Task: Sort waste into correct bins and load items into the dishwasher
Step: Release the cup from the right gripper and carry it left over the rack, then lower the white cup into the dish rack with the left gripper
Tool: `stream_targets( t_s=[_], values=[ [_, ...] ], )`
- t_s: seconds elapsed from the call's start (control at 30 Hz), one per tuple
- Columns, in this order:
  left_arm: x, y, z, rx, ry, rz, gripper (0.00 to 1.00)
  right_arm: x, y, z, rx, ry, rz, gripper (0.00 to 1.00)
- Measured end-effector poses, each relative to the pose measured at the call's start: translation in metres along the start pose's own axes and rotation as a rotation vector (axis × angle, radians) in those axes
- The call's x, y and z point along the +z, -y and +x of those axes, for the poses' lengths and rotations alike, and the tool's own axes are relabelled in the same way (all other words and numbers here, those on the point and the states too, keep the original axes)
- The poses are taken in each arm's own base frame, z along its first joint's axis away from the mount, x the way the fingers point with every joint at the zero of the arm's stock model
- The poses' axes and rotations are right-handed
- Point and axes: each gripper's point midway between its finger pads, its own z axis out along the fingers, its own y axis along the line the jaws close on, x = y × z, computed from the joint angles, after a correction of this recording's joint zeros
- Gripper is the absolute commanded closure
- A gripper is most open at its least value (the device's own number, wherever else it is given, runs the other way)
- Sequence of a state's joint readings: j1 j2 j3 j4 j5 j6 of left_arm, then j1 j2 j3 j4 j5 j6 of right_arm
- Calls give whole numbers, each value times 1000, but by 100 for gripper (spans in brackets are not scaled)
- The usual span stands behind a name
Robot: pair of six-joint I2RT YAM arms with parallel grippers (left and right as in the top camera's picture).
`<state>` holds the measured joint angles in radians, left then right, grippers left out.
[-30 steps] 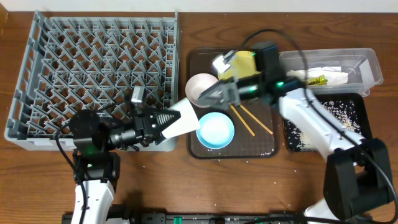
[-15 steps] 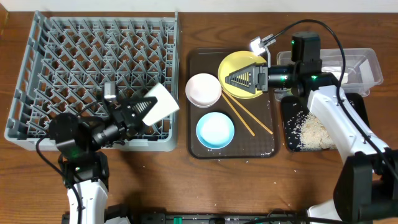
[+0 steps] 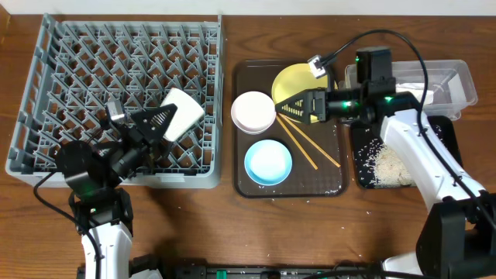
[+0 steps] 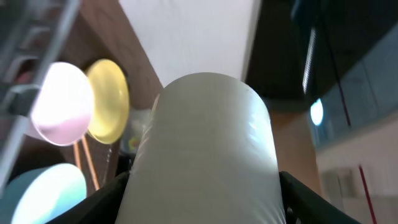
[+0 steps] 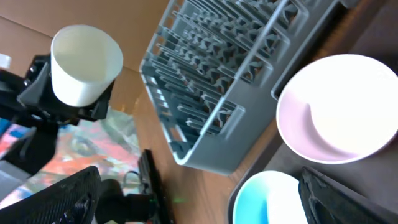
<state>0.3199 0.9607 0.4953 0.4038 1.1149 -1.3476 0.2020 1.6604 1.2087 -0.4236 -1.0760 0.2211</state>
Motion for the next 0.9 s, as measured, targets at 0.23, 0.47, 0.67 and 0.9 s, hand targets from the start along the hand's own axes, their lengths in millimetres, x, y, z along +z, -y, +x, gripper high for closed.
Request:
stream_targets(
  t_s=[0.23,0.47,0.67,0.9],
  values=[
    [0,-30,-16,-101,66,-186,75,0,11,4,5,-7,63,1],
    [-11,-4,-25,-12,105,-330,75,0,17,6,2,-10,100,1],
    [-31,0,-14,40,115,-507,75,-4,38,19,73,-42,219,1],
    [-42,-25,10,124,67,-735,75,-15,66,38,151,-87,395,1]
  ],
)
